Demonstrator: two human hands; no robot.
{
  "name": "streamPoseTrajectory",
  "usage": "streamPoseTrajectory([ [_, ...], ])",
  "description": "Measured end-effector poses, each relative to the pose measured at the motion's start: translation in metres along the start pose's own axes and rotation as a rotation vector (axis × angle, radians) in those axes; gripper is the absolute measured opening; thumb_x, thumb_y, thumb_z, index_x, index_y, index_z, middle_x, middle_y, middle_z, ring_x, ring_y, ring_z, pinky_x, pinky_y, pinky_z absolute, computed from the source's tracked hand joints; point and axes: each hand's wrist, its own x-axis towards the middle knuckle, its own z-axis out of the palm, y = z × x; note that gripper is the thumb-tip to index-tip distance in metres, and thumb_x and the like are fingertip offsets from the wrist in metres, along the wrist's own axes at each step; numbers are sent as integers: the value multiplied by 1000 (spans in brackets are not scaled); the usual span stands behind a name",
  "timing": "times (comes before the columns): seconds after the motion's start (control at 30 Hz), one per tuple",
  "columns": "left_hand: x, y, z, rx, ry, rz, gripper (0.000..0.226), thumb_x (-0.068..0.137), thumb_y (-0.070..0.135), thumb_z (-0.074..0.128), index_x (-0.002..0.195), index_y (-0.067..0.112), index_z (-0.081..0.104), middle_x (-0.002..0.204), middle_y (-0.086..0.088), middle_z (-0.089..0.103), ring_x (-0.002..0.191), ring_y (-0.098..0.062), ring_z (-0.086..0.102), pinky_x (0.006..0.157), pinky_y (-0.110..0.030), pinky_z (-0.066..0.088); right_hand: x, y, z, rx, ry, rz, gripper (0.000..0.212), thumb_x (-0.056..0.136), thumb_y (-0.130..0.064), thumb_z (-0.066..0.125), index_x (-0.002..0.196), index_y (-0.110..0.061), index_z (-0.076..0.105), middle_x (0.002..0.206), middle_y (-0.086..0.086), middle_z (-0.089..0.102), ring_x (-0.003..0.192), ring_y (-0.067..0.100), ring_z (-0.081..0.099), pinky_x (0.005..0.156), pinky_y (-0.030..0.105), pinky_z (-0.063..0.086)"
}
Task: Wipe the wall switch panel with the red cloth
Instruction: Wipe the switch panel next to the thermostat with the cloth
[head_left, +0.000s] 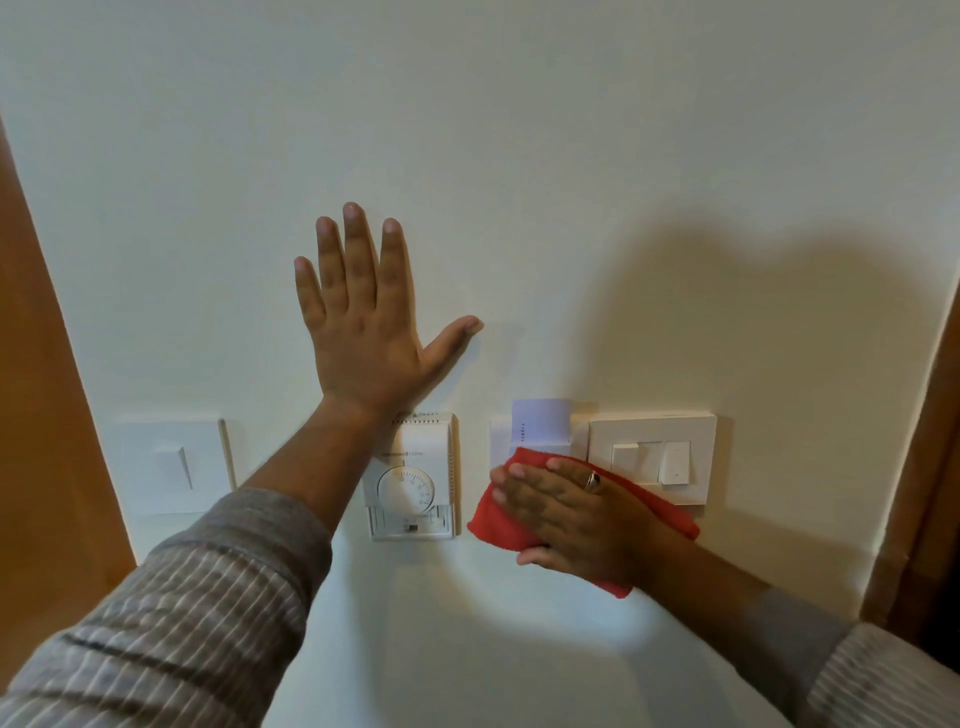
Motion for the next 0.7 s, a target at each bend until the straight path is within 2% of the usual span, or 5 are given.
streamPoseTrajectory([
  [0.2, 0, -1, 1, 7, -2, 1, 108, 88, 85, 32, 161, 8, 13, 168, -26, 12, 156, -46, 10, 125, -63, 8, 9, -27, 1, 0, -4, 439, 92, 97, -66, 37, 157, -1, 10, 163, 19, 9, 150, 38, 16, 124, 48, 10],
  [0.4, 0, -1, 0, 3, -8, 4, 108, 88, 86, 29, 161, 8, 12, 168, -26, 10, 156, -46, 9, 125, -62, 7, -13, -5, -4, -7, -3, 120, 84, 91, -67, 51, 149, -9, 33, 151, 11, 37, 145, 26, 26, 123, 43, 13],
  [0.5, -1, 0, 1, 11, -2, 1, 109, 88, 86, 30, 161, 7, 13, 168, -26, 11, 156, -46, 9, 125, -62, 7, -1, -3, -8, -8, 29, 319, 92, 88, -71, 53, 149, -5, 33, 153, 16, 32, 147, 31, 24, 122, 45, 16],
  [0.6, 0, 0, 3, 22, 15, 0, 109, 88, 85, 33, 161, 6, 15, 167, -28, 13, 155, -47, 11, 124, -63, 8, 28, -13, -8, -7, -30, 490, 95, 94, -72, 34, 155, -1, 16, 162, 21, 14, 152, 36, 8, 125, 47, 7],
  [0.7, 0, 0, 3, 10, 15, 3, 109, 88, 85, 34, 161, 7, 14, 167, -28, 13, 155, -48, 11, 124, -63, 7, 33, -17, -6, -38, -37, 407, 91, 95, -72, 34, 155, -4, 22, 162, 17, 17, 152, 34, 12, 123, 48, 11],
])
